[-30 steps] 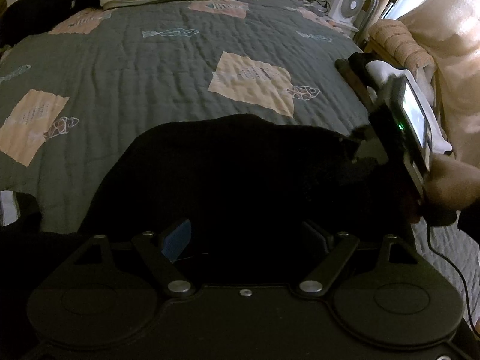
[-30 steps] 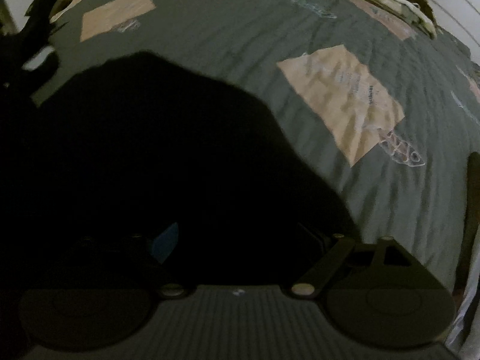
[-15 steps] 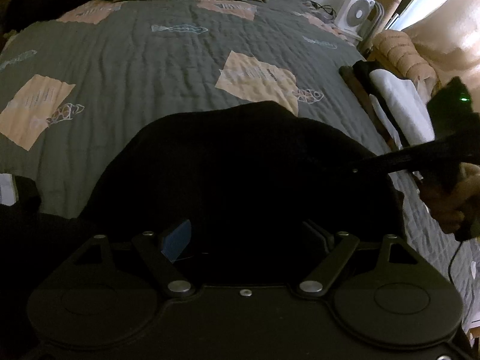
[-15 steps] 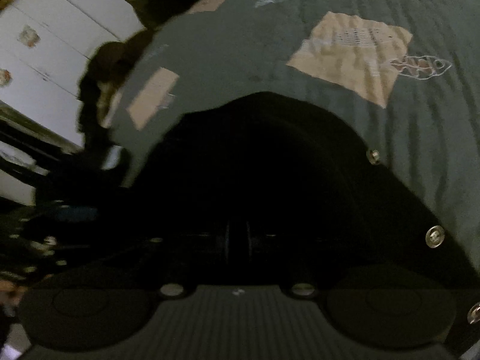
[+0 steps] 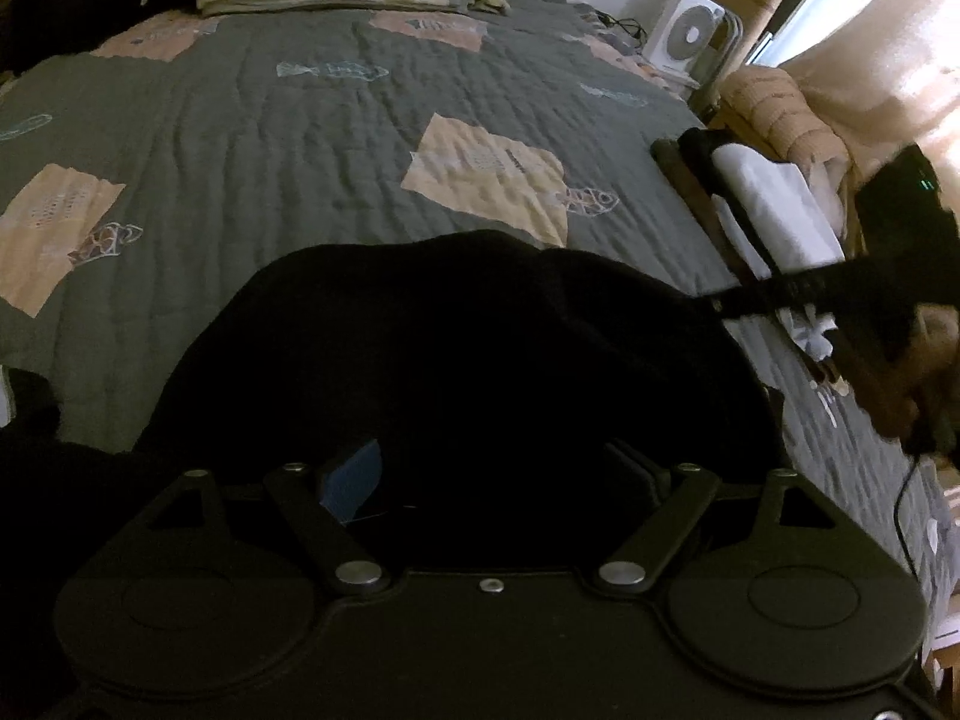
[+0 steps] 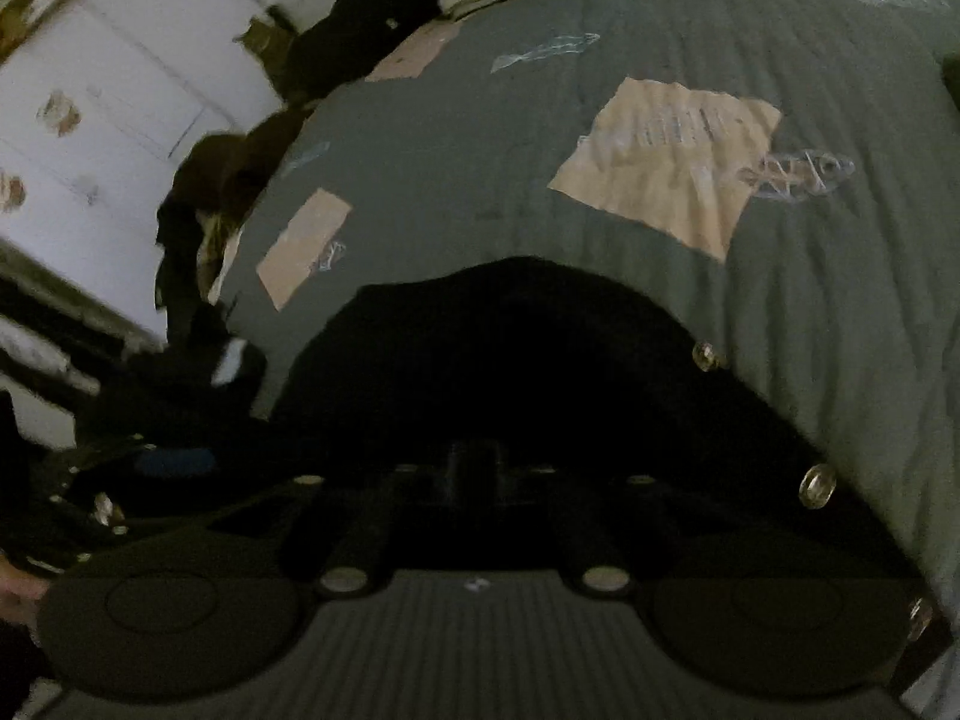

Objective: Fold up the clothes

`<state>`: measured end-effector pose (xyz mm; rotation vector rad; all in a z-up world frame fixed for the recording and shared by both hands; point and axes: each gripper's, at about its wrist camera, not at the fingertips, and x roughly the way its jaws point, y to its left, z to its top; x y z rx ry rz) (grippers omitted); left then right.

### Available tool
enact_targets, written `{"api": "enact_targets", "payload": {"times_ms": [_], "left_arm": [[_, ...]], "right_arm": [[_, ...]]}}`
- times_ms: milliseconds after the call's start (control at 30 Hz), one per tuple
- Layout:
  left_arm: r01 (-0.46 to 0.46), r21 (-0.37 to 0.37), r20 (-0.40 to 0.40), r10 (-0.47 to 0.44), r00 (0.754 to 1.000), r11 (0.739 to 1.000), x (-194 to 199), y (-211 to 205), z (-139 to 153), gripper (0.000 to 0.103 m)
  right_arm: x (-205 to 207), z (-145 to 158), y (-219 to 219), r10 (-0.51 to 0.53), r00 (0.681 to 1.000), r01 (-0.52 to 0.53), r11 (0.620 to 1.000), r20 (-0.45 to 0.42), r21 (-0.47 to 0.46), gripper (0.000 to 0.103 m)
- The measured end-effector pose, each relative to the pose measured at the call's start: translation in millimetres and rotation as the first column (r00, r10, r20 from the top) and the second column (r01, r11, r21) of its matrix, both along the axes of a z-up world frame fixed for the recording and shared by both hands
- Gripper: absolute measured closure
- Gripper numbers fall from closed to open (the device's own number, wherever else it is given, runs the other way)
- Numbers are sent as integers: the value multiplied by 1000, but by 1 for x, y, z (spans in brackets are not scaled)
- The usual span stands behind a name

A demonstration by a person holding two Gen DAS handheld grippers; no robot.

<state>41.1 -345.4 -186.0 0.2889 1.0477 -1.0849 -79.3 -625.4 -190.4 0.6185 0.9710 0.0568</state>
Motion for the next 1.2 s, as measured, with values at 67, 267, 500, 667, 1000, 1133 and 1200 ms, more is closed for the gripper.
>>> {"api": "enact_targets", "payload": {"times_ms": [67,267,500,667,1000,1133,1200], "left_arm": [[-1,4,-6,1,1000,1000,0,0,-2,22],[5,3,-15,-5,1000,1000,-2,-1,-4,22],[9,9,-18,-9,1000,1000,-2,1,-5,22],[3,8,-22,-3,1000,1000,-1,1,-7,22],[-5,-14,-25,5,1000,1000,1,3,-6,22],[-15,-22,-16,15,1000,1000,4,3,-3,22],[-17,-35,-21,16,1000,999,5,3,0,22]], "right_arm": [[11,-4,-3,35,999,-35,999,-13,-9,52],[51,-26,18,134,989,-137,990,-65,-31,38],[79,-58,31,134,971,-185,946,-200,-266,33],[82,-78,39,145,951,-231,921,-274,-314,31],[55,-45,46,126,988,-133,989,-94,-65,82],[39,-35,59,160,986,-160,987,-55,-3,81],[32,-31,66,167,985,-166,986,-41,19,82]]}}
